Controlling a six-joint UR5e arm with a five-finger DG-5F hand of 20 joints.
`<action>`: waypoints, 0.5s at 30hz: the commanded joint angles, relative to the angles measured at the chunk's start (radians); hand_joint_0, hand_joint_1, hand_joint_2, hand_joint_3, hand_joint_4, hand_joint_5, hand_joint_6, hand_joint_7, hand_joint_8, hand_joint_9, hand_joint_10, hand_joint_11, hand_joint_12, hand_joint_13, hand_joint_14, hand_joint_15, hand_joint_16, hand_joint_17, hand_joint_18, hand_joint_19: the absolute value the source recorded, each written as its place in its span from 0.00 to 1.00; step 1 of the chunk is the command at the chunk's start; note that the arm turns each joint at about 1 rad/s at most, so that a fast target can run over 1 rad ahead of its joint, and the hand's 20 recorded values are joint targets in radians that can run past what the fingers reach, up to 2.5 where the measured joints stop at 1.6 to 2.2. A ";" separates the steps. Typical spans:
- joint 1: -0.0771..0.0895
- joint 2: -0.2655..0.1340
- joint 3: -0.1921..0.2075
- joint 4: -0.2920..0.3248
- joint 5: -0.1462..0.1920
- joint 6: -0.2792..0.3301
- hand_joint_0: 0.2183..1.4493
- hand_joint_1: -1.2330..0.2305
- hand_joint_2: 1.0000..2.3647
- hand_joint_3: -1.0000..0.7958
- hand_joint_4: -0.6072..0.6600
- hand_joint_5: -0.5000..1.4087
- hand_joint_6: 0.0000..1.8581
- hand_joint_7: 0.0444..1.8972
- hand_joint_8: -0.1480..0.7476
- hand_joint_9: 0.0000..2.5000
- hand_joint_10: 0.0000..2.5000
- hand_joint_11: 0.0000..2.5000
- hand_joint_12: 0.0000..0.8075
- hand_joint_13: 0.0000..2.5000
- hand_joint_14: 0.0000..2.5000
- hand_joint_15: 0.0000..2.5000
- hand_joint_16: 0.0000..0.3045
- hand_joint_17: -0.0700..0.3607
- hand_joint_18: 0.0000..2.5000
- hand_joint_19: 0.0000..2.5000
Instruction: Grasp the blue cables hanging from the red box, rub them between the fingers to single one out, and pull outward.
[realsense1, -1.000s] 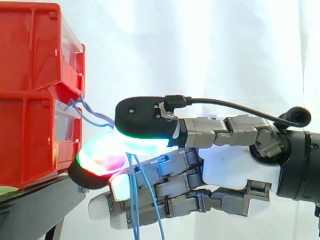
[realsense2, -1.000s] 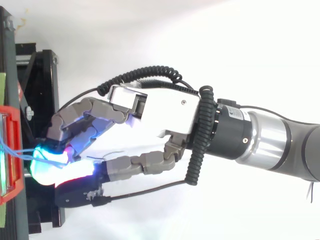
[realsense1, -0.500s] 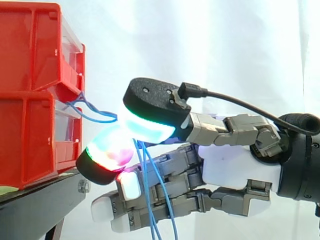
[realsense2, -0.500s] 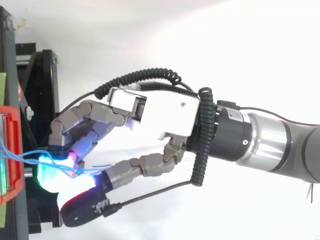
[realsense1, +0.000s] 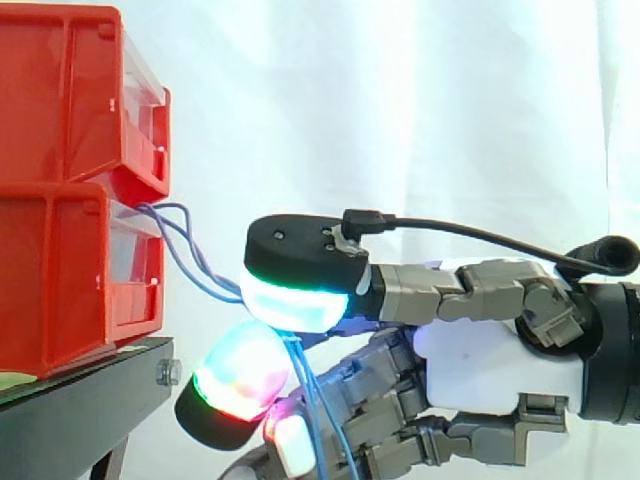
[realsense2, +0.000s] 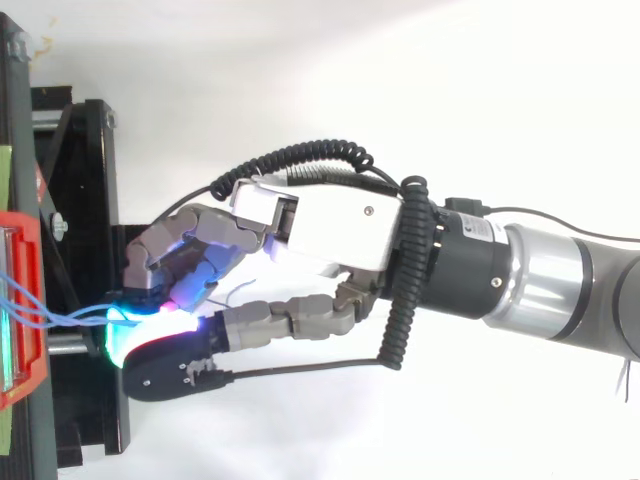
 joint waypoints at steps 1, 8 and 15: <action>-0.002 0.005 0.000 -0.014 -0.003 0.002 0.28 0.41 0.01 0.50 0.63 0.18 0.49 0.47 0.64 0.43 0.01 0.30 0.54 0.34 0.01 0.17 0.17 0.43 0.28 0.09; -0.004 0.027 0.000 -0.048 -0.003 -0.001 0.33 0.30 0.01 0.50 0.54 0.18 0.51 0.49 0.61 0.41 0.01 0.32 0.50 0.32 0.01 0.18 0.15 0.40 0.27 0.10; -0.008 0.047 0.000 -0.128 -0.004 0.002 0.37 0.26 0.00 0.32 0.55 0.18 0.51 0.46 0.57 0.41 0.01 0.33 0.47 0.32 0.01 0.18 0.13 0.37 0.27 0.11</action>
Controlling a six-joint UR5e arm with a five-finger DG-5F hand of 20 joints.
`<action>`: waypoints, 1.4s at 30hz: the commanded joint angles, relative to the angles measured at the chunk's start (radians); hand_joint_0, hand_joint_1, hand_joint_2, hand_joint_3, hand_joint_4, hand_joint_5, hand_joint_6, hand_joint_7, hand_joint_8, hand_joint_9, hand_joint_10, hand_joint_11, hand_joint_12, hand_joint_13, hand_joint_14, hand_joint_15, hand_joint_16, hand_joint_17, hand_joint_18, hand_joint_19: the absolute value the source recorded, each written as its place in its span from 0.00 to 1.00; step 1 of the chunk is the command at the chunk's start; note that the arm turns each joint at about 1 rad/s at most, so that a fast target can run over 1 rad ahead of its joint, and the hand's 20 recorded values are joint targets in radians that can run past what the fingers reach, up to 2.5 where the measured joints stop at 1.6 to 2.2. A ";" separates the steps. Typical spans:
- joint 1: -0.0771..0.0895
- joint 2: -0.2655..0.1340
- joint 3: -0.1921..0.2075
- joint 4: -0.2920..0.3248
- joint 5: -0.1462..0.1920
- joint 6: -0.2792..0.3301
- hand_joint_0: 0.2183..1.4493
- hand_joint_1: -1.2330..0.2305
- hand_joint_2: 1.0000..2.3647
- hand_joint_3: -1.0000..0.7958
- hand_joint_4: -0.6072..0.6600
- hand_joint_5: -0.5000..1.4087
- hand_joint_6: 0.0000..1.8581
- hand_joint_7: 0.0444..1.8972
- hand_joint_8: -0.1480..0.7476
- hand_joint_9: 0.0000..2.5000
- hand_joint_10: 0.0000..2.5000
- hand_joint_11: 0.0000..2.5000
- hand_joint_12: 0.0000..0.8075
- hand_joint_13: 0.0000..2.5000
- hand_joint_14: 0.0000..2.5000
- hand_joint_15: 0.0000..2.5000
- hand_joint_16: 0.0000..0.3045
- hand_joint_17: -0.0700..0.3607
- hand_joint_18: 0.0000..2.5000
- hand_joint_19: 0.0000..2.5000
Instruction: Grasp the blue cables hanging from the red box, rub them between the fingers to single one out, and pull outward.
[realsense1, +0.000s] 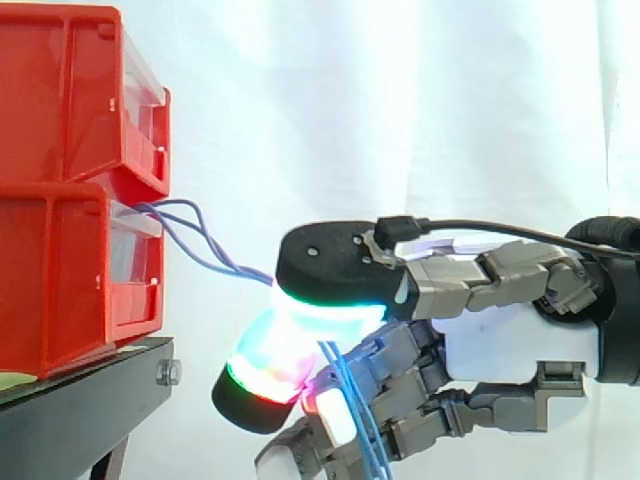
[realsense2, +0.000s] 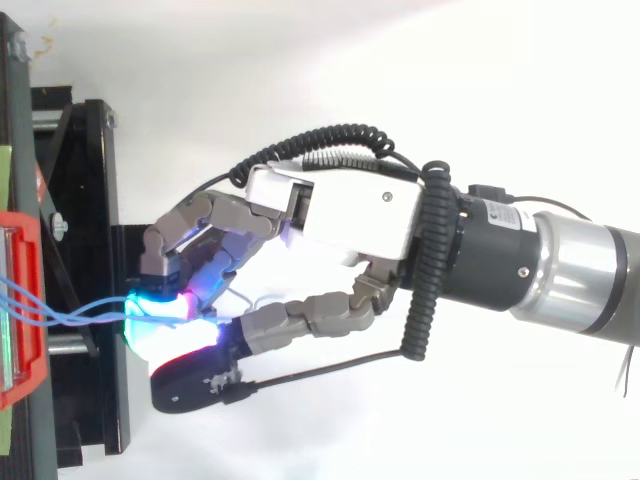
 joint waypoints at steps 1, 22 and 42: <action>-0.001 0.009 0.000 -0.035 0.000 0.001 0.36 0.27 0.00 0.30 0.57 0.18 0.51 0.47 0.57 0.41 0.01 0.33 0.46 0.32 0.01 0.19 0.13 0.37 0.27 0.11; 0.000 0.023 0.000 -0.096 0.000 0.001 0.23 0.49 0.00 0.30 0.62 0.18 0.48 0.43 0.59 0.42 0.01 0.32 0.50 0.33 0.01 0.19 0.15 0.41 0.27 0.13; -0.007 0.032 -0.002 -0.216 -0.029 0.022 0.26 0.43 0.01 0.35 0.62 0.18 0.43 0.43 0.58 0.43 0.01 0.32 0.48 0.37 0.01 0.21 0.15 0.40 0.29 0.14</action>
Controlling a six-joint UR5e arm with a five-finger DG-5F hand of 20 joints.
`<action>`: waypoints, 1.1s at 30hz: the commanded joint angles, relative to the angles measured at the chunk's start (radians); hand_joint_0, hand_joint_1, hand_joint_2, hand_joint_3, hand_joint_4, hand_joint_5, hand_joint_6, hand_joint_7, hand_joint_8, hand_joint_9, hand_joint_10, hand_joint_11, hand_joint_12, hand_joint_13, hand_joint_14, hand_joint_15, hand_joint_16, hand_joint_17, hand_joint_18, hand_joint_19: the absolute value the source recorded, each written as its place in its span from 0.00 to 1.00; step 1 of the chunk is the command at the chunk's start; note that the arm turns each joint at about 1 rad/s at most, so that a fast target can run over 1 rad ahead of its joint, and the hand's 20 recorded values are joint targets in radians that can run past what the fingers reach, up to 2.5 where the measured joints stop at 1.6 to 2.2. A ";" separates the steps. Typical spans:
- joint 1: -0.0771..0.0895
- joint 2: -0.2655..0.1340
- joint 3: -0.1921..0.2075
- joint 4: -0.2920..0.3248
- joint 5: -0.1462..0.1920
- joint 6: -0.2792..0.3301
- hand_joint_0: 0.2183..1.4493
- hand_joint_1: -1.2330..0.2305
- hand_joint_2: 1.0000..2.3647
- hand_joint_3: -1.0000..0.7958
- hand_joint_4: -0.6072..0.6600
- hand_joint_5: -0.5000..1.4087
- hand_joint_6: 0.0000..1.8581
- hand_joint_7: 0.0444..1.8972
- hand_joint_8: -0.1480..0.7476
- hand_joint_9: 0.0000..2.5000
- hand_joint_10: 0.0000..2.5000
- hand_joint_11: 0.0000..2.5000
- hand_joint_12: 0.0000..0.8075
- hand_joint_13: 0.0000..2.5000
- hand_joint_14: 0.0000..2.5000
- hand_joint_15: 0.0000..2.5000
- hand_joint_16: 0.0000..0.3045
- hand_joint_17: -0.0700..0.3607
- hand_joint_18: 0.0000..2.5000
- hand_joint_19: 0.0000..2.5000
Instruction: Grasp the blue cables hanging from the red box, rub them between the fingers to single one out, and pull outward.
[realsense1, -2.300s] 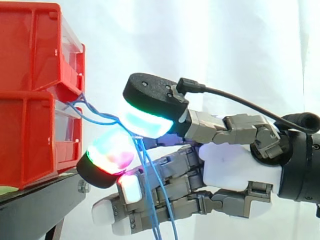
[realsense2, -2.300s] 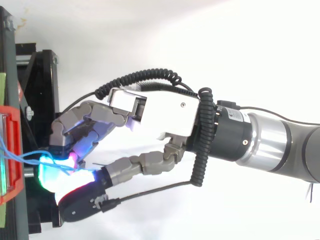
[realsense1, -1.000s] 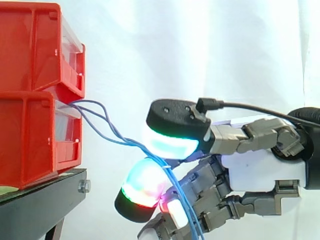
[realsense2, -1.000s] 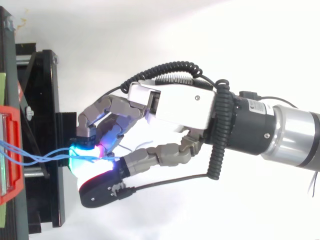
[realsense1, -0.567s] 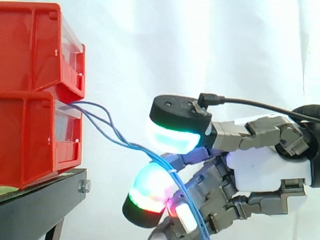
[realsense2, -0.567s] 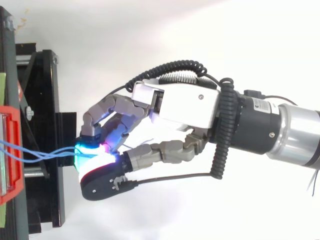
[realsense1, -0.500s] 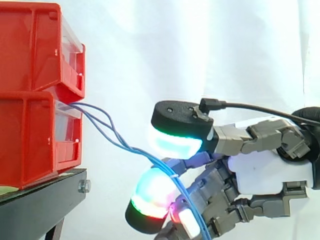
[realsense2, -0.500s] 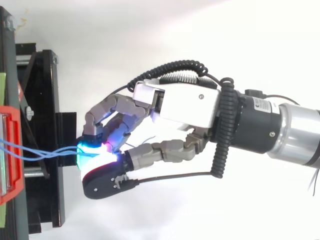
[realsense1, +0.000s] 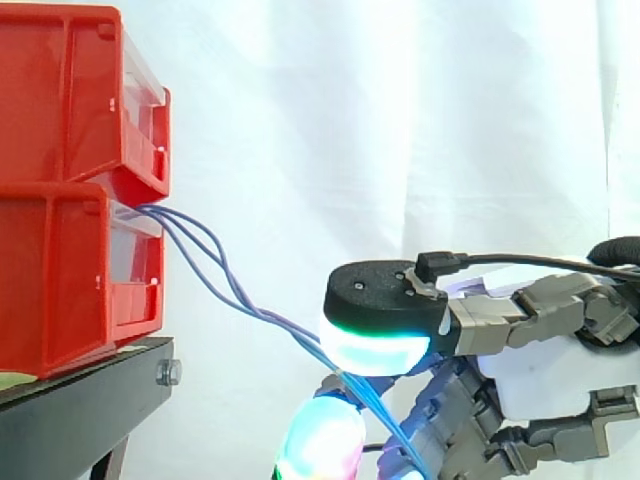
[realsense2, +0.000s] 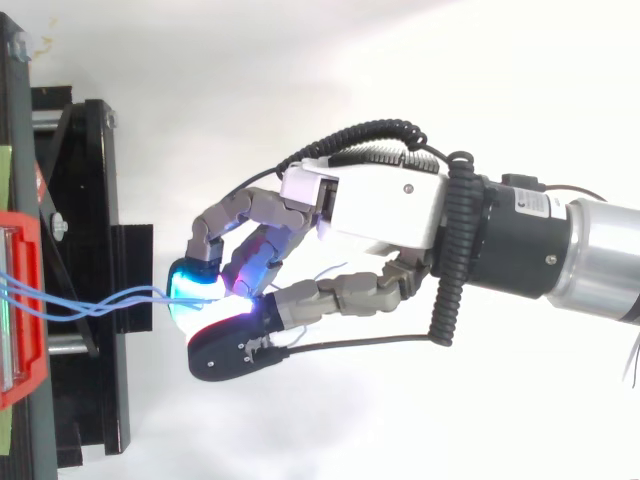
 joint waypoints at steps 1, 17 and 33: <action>0.000 0.008 0.000 -0.009 -0.002 0.001 0.27 0.42 0.01 0.37 0.61 0.18 0.44 0.43 0.58 0.43 0.01 0.32 0.48 0.38 0.01 0.21 0.15 0.40 0.29 0.15; 0.000 0.037 0.000 -0.038 -0.006 -0.002 0.26 0.41 0.01 0.37 0.62 0.17 0.46 0.41 0.58 0.43 0.01 0.32 0.48 0.38 0.01 0.22 0.15 0.40 0.30 0.15; -0.004 0.084 0.000 -0.109 -0.004 -0.009 0.27 0.40 0.01 0.39 0.60 0.17 0.47 0.43 0.58 0.43 0.01 0.32 0.48 0.39 0.01 0.22 0.15 0.40 0.30 0.15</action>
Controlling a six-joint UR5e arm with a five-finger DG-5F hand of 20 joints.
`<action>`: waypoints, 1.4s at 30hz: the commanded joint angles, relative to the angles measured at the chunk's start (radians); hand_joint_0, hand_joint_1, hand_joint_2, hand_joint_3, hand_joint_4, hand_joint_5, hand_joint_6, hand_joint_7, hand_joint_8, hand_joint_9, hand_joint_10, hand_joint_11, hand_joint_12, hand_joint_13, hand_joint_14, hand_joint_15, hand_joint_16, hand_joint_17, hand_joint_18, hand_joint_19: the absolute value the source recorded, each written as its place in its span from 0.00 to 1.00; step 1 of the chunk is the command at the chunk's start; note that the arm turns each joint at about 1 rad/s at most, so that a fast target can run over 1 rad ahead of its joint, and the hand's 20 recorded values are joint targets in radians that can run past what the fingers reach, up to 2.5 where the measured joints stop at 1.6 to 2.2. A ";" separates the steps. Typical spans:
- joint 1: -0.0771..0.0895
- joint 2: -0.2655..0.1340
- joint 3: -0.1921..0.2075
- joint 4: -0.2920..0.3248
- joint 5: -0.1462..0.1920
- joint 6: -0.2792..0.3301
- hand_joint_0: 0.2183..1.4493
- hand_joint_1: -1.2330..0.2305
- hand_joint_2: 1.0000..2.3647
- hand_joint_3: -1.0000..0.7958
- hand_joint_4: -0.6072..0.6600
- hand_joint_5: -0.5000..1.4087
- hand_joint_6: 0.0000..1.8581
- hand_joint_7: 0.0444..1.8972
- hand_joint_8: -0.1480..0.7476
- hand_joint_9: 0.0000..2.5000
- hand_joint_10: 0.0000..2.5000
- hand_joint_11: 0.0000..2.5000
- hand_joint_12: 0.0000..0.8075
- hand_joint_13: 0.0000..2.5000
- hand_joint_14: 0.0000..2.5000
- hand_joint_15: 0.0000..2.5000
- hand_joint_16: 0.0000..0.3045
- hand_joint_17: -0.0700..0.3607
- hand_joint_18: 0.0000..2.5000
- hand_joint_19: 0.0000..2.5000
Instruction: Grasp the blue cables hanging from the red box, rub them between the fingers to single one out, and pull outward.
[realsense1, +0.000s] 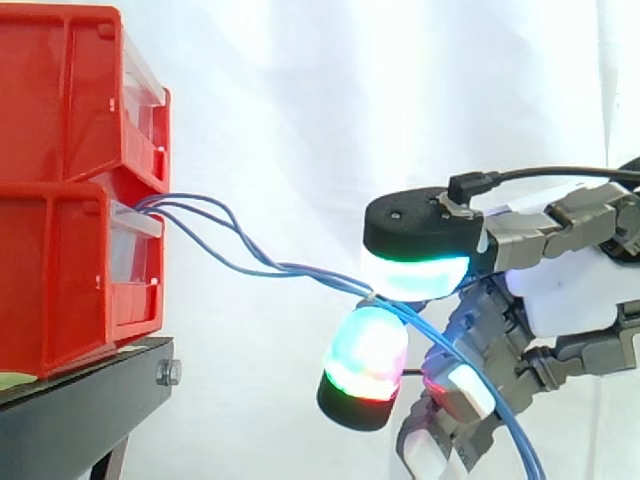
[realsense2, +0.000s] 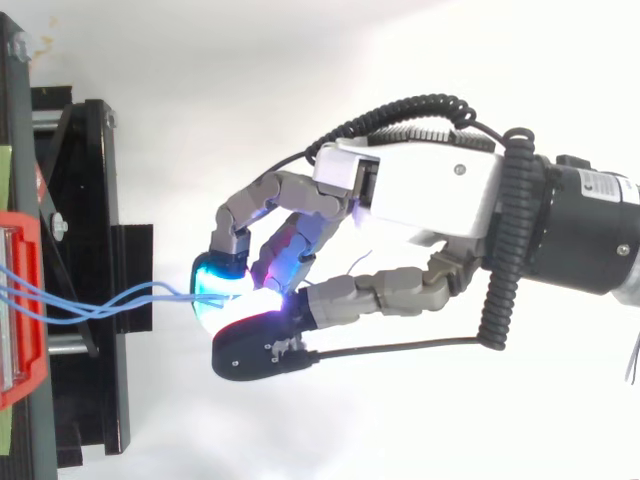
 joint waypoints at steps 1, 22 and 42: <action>0.000 0.012 0.000 -0.007 0.002 -0.003 0.27 0.40 0.01 0.39 0.61 0.17 0.48 0.42 0.58 0.43 0.01 0.32 0.48 0.39 0.01 0.22 0.15 0.41 0.31 0.15; -0.005 0.017 0.003 0.000 0.004 0.000 0.34 0.27 0.01 0.49 0.51 0.17 0.51 0.48 0.58 0.43 0.01 0.33 0.47 0.40 0.01 0.24 0.15 0.39 0.33 0.15; -0.025 0.015 0.040 0.000 -0.001 0.000 0.25 0.42 0.00 0.30 0.61 0.18 0.46 0.43 0.58 0.45 0.01 0.32 0.47 0.41 0.01 0.24 0.15 0.41 0.33 0.17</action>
